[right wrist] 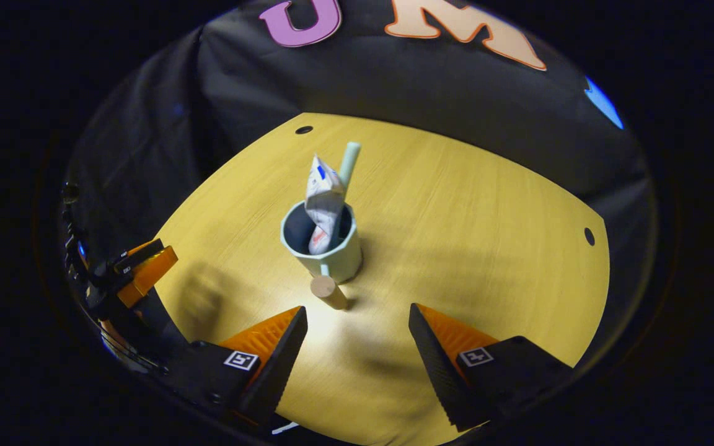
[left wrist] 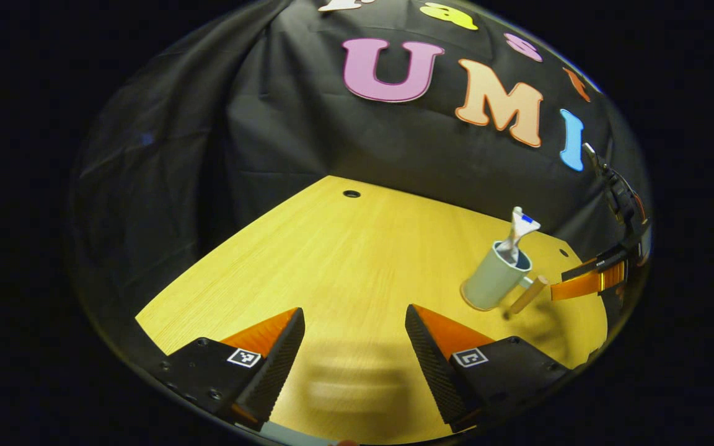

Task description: Put the toothbrush and toothpaste on the desktop into the cup, then pick up the cup and place it on the coaster on the desktop.

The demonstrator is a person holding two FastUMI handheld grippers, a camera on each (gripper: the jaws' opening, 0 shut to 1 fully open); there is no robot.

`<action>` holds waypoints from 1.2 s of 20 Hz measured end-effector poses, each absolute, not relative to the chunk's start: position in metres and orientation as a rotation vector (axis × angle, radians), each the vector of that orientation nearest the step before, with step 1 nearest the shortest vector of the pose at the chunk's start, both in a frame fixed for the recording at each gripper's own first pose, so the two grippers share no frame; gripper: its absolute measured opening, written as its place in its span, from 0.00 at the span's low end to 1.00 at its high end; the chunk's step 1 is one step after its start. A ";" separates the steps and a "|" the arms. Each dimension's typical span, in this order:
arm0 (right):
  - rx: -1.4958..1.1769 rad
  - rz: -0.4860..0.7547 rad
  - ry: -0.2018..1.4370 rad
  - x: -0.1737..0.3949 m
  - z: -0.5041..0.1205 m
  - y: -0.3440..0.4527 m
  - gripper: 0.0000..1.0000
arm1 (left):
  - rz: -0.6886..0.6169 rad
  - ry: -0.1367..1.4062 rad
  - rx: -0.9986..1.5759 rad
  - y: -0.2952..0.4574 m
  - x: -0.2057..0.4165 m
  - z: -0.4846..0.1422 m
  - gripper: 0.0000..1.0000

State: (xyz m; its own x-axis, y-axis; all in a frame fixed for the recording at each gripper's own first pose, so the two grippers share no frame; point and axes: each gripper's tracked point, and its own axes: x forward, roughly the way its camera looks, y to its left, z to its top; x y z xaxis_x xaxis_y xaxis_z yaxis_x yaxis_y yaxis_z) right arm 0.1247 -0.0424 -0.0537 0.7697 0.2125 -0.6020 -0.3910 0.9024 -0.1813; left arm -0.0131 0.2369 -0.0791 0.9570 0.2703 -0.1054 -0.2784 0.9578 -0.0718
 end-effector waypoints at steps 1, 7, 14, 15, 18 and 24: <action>-0.282 0.316 0.598 0.120 -0.051 -0.053 0.99 | 0.252 0.100 -0.077 0.234 -0.013 -0.080 0.95; -0.092 0.202 0.507 0.101 -0.042 -0.120 0.99 | 0.082 0.147 0.004 0.194 0.008 -0.074 0.95; 0.120 0.061 0.367 0.068 -0.037 -0.206 0.96 | -0.099 0.267 0.024 0.112 0.033 -0.096 0.96; 0.148 0.051 0.355 0.063 -0.038 -0.217 0.96 | -0.108 0.276 0.022 0.104 0.033 -0.098 0.96; 0.172 0.038 0.332 0.054 -0.038 -0.241 0.99 | -0.116 0.280 0.017 0.075 0.035 -0.102 0.96; 0.185 0.063 0.271 0.036 -0.018 -0.279 0.99 | -0.105 0.259 0.033 0.029 0.035 -0.097 0.96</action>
